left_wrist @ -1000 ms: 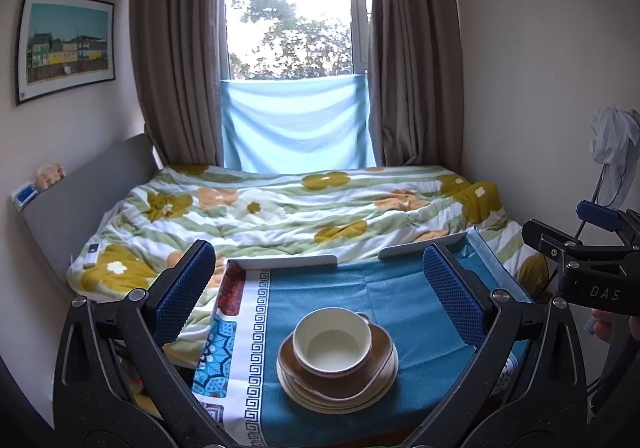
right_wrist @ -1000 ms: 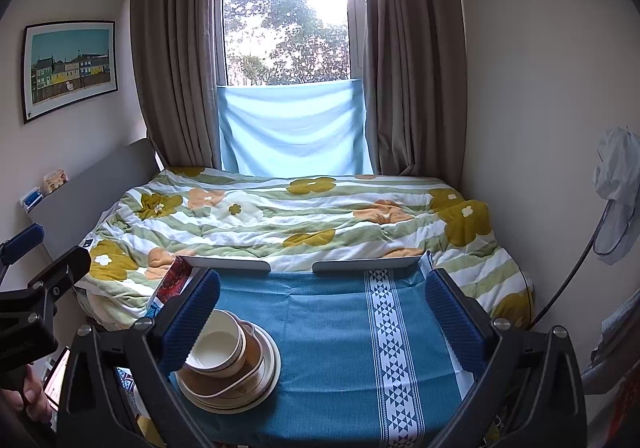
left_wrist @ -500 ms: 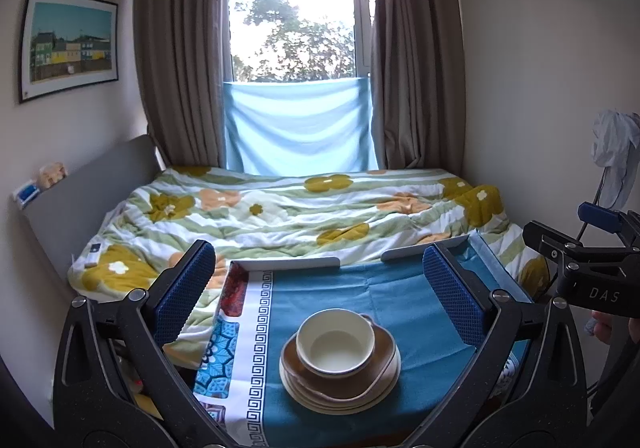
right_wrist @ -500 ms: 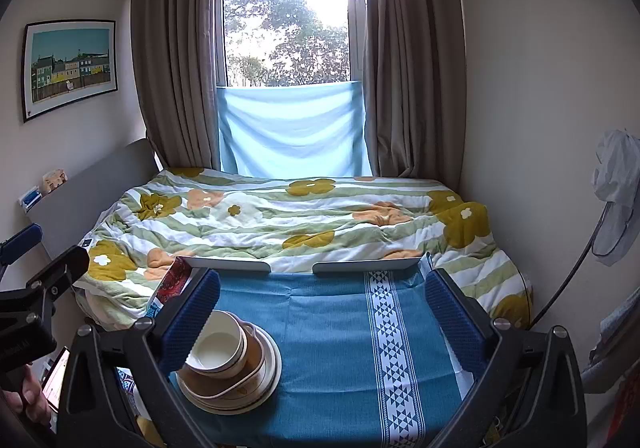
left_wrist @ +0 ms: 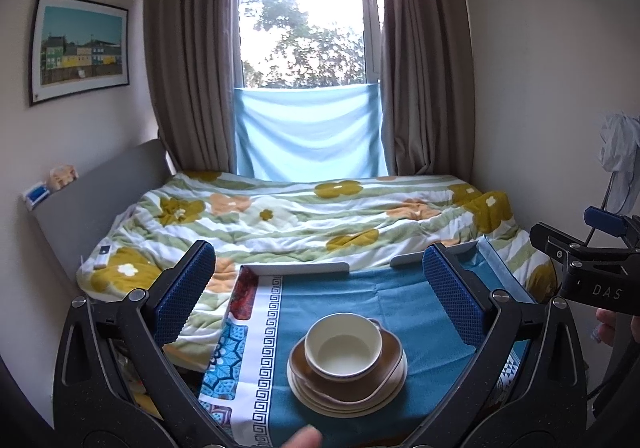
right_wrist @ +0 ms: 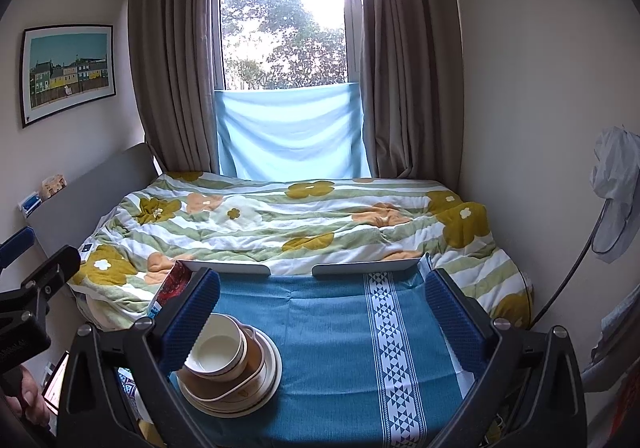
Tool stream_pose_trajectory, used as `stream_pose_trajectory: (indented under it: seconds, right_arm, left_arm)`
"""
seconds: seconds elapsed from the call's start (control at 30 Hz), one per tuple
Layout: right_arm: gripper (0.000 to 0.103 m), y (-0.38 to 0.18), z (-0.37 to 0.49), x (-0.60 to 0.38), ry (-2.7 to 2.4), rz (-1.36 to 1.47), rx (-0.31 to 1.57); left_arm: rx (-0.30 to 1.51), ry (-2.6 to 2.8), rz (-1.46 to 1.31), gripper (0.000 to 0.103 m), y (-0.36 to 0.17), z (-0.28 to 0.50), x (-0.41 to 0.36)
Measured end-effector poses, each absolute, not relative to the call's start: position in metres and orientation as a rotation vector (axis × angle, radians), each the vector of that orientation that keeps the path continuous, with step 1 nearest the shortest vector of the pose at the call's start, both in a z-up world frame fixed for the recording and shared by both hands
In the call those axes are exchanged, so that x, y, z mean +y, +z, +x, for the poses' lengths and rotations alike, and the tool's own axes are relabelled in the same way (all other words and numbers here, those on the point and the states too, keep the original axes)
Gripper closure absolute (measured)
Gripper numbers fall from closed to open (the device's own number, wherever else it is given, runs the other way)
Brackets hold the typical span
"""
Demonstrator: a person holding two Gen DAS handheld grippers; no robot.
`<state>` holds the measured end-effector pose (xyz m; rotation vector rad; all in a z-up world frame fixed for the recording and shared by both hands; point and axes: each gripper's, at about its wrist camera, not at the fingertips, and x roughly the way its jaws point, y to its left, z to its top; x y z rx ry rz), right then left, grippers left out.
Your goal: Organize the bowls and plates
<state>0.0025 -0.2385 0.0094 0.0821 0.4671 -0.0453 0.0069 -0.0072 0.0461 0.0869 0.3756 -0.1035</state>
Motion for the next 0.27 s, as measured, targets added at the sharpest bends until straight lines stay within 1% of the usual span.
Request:
stream_pose_trajectory:
  seconds: [0.27]
  right_arm:
    - [0.001, 0.002, 0.006, -0.239, -0.031, 0.071, 0.496]
  left_arm:
    - [0.393, -0.086, 0.087, 0.0, 0.035, 0.009, -0.014]
